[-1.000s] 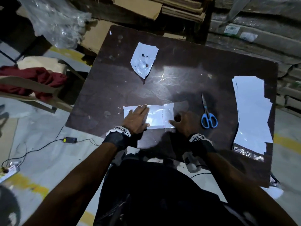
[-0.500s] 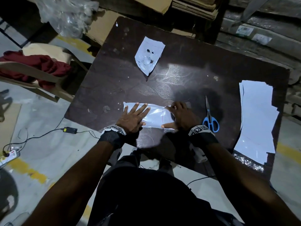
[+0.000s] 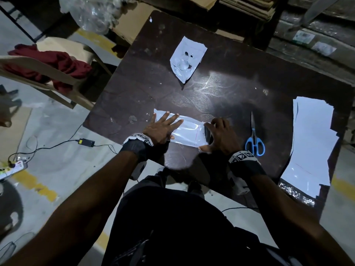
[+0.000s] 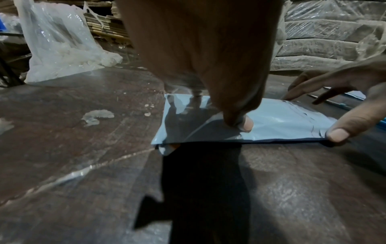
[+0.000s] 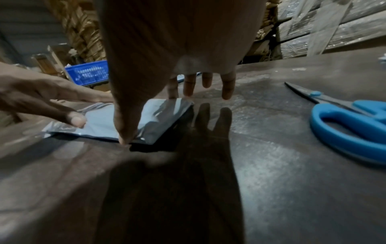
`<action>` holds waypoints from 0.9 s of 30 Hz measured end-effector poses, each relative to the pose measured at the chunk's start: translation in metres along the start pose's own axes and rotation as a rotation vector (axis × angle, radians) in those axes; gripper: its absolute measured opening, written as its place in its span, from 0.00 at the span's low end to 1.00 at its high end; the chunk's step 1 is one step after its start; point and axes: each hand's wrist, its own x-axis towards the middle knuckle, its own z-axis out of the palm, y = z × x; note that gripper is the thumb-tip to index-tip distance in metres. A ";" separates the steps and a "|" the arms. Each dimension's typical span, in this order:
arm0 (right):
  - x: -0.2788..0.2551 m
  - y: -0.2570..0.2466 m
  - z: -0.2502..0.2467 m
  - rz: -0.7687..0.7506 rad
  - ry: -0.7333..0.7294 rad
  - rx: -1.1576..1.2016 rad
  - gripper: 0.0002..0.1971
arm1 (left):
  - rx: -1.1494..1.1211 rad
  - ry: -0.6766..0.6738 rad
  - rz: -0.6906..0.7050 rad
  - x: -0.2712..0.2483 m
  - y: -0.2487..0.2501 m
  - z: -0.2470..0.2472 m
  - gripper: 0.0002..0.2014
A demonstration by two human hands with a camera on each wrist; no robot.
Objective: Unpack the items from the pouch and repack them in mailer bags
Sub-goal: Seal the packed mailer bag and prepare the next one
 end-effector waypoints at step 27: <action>0.007 -0.002 0.009 -0.021 0.004 0.018 0.49 | -0.089 0.054 -0.066 -0.003 -0.009 -0.008 0.41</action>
